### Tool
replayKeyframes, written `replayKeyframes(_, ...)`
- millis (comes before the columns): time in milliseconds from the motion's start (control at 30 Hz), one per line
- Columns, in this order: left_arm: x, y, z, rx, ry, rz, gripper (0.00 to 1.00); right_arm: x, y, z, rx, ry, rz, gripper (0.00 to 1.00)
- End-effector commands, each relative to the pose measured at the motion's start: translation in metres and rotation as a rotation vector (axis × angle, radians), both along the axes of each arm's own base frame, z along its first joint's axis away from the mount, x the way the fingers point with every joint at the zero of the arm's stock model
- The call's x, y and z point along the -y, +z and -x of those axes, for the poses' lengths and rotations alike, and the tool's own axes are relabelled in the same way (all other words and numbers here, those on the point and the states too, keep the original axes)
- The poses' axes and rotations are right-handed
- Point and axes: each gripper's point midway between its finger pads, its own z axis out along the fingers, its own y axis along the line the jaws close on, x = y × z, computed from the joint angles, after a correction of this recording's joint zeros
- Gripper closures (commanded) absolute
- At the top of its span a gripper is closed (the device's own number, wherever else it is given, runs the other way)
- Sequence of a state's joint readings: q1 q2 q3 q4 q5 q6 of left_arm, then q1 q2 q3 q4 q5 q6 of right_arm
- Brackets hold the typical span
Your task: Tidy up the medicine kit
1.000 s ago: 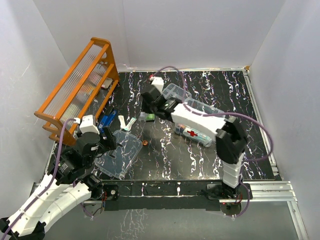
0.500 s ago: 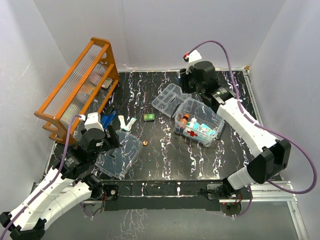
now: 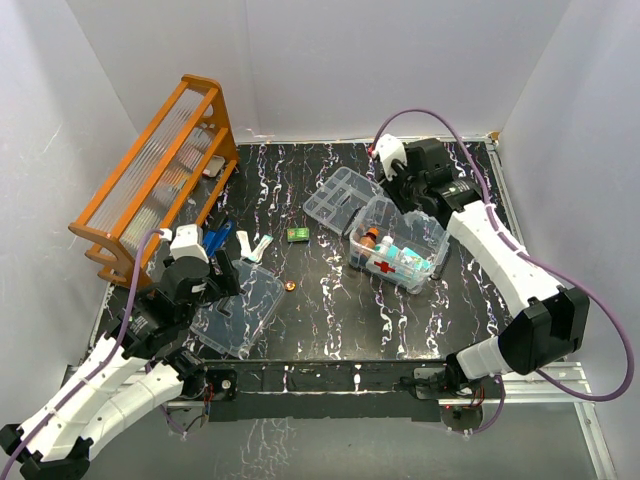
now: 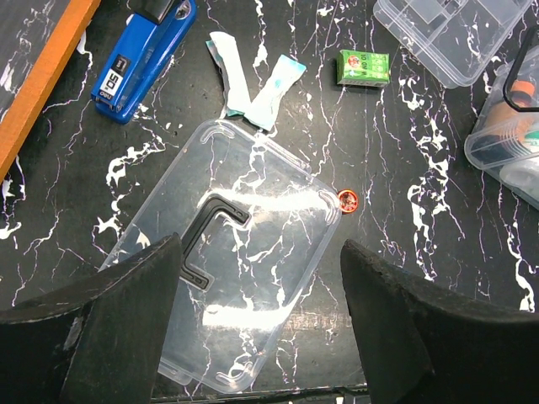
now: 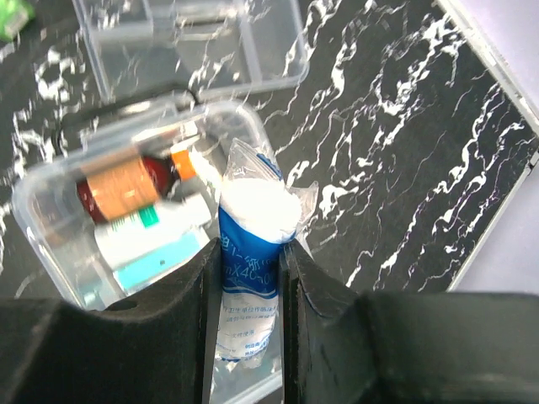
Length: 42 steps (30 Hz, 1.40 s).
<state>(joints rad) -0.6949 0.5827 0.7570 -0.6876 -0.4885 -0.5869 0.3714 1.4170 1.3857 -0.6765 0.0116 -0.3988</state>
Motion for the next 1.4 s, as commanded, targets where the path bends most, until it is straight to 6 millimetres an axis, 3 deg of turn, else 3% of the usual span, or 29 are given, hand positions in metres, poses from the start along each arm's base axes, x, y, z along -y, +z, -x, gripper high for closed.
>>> replayKeyframes(0, -0.001, 0.003, -0.001, 0.019, 0.005, 0.008, 0.26, 0.006, -0.013, 0.011, -0.033, 0.102, 0.115, 0.89)
replayKeyframes(200, -0.001, 0.001, -0.002, 0.012, 0.004, 0.000, 0.26, 0.015, -0.046, 0.007, -0.089, 0.076, 0.183, 0.86)
replayKeyframes(433, 0.002, -0.003, -0.003, 0.002, -0.011, -0.012, 0.26, 0.019, -0.071, -0.002, -0.099, 0.066, 0.243, 0.81)
replayKeyframes(767, 0.001, -0.005, -0.003, -0.006, -0.006, -0.023, 0.26, 0.006, -0.091, -0.039, -0.043, 0.063, 0.294, 0.78)
replayKeyframes(967, 0.000, -0.006, -0.004, -0.008, -0.001, -0.031, 0.26, 0.002, -0.103, -0.050, 0.015, 0.104, 0.380, 0.76)
replayKeyframes(1100, 0.000, -0.007, -0.004, -0.016, 0.001, -0.040, 0.25, 0.003, -0.109, -0.053, 0.035, 0.089, 0.383, 0.71)
replayKeyframes(1200, -0.001, -0.009, -0.005, -0.026, 0.005, -0.050, 0.24, 0.003, -0.109, -0.059, 0.043, 0.037, 0.349, 0.58)
replayKeyframes(1367, -0.001, -0.010, -0.005, -0.037, 0.008, -0.056, 0.23, 0.004, -0.106, -0.061, 0.042, -0.008, 0.327, 0.48)
